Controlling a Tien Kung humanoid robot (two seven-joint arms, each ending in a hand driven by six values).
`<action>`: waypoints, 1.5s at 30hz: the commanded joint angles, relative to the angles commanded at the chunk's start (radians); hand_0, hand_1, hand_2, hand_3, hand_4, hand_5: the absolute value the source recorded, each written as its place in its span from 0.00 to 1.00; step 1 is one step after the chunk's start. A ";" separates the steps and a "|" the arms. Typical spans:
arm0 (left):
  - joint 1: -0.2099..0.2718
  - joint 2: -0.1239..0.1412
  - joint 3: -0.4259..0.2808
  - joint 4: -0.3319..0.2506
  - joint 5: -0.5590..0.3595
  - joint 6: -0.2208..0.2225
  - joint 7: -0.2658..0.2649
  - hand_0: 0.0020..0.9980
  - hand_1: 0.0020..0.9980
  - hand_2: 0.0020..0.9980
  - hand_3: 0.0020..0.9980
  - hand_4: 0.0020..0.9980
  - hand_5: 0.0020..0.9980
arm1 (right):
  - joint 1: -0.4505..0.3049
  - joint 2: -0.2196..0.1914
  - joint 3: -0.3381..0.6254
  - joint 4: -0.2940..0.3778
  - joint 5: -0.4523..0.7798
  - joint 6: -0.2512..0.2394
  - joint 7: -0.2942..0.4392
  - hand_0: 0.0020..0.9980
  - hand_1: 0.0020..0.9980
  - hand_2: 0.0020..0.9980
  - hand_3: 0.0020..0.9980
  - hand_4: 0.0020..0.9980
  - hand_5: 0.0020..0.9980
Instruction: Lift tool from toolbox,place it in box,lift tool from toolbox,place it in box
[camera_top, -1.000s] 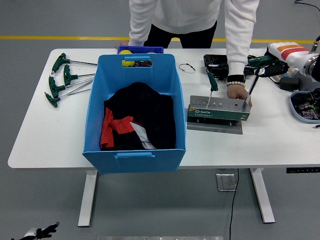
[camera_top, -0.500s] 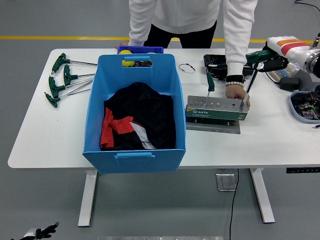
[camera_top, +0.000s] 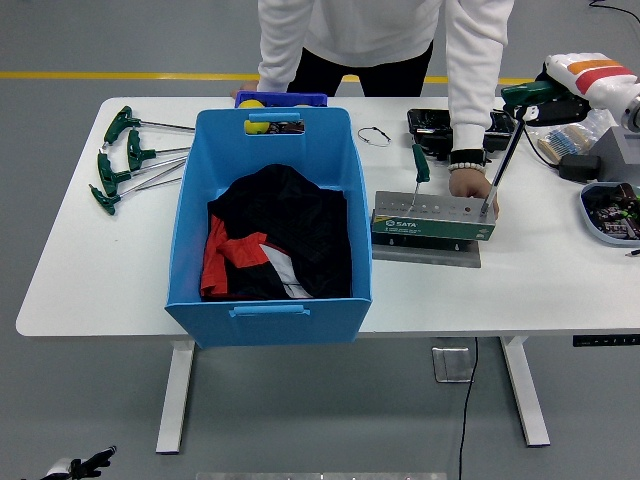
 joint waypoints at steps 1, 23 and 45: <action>0.001 0.000 -0.001 0.000 0.001 0.000 0.000 0.85 0.82 0.80 0.61 0.72 0.57 | 0.002 -0.007 0.004 0.008 -0.001 0.002 -0.001 0.08 0.00 0.03 0.00 0.70 0.72; 0.015 0.001 -0.030 0.000 0.040 0.000 0.009 0.85 0.82 0.80 0.61 0.72 0.57 | 0.023 -0.064 0.123 0.168 0.003 -0.031 -0.002 0.06 0.00 0.01 0.00 0.66 0.67; 0.004 0.007 -0.022 0.000 0.035 -0.002 0.006 0.85 0.82 0.80 0.61 0.72 0.57 | 0.095 -0.025 0.060 0.509 0.016 -0.206 0.016 0.00 0.00 0.00 0.00 0.67 0.63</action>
